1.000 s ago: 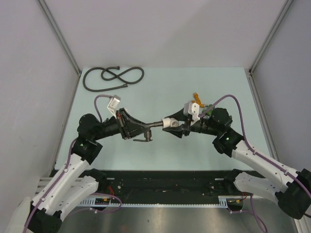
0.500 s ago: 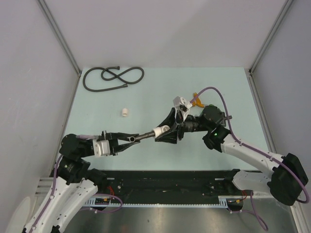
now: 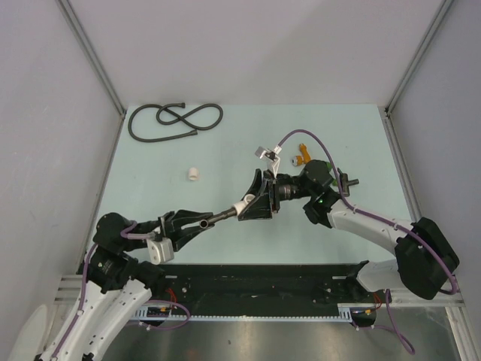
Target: Install the water faucets
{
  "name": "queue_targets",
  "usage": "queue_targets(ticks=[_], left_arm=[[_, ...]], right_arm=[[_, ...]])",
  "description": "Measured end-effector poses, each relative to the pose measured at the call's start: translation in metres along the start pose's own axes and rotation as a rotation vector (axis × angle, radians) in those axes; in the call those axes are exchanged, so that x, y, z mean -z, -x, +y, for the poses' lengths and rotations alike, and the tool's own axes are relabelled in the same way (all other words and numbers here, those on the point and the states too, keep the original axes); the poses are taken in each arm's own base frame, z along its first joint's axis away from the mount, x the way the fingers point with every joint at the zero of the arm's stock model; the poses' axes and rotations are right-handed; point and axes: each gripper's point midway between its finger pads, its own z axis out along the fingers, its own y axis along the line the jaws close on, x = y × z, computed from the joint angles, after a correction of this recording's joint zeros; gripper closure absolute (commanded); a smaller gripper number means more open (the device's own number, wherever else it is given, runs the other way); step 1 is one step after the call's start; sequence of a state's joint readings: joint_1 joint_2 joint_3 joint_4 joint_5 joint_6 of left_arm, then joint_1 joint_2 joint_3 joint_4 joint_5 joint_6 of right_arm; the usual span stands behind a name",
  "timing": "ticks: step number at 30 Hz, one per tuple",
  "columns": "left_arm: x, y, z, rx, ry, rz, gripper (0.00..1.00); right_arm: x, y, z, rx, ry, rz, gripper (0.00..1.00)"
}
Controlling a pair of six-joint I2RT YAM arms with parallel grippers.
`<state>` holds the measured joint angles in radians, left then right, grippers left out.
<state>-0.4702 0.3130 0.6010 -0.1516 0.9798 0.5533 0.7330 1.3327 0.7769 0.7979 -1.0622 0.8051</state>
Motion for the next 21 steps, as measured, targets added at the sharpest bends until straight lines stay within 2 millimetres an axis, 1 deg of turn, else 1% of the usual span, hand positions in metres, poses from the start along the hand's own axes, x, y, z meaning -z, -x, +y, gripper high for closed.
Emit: queue_targets(ticks=[2, 3, 5, 6, 8, 9, 12, 16, 18, 21], left_arm=[[0.000, -0.001, 0.001, 0.011, 0.011, -0.004, 1.00], [-0.001, -0.001, 0.002, 0.018, 0.021, -0.008, 1.00], [-0.002, -0.005, 0.005, 0.067, 0.049, -0.012, 1.00], [-0.002, -0.007, 0.006, 0.106, 0.066, -0.012, 1.00], [-0.003, -0.011, 0.009, 0.220, 0.113, -0.007, 1.00], [-0.003, -0.012, 0.013, 0.291, 0.145, -0.005, 1.00], [-0.004, -0.019, 0.025, 0.500, 0.252, -0.001, 1.00], [-0.008, -0.032, 0.038, 0.783, 0.364, -0.004, 1.00], [-0.011, -0.037, 0.041, 0.896, 0.398, -0.024, 1.00], [-0.017, -0.046, 0.042, 1.077, 0.433, -0.065, 1.00]], right_arm=[[0.001, 0.001, 0.000, -0.014, -0.001, -0.003, 0.55], [0.002, 0.002, -0.001, -0.015, -0.004, -0.006, 0.44], [0.005, 0.005, -0.003, -0.010, -0.019, -0.013, 0.34], [0.007, 0.008, -0.005, -0.002, -0.035, -0.023, 0.27], [0.019, 0.021, -0.011, 0.052, -0.095, -0.067, 0.22], [0.025, 0.029, -0.012, 0.088, -0.131, -0.094, 0.17], [0.042, 0.050, -0.010, 0.220, -0.247, -0.169, 0.12], [0.059, 0.068, -0.002, 0.418, -0.382, -0.221, 0.11], [0.064, 0.071, 0.000, 0.524, -0.438, -0.218, 0.11], [0.061, 0.063, -0.001, 0.675, -0.497, -0.164, 0.11]])
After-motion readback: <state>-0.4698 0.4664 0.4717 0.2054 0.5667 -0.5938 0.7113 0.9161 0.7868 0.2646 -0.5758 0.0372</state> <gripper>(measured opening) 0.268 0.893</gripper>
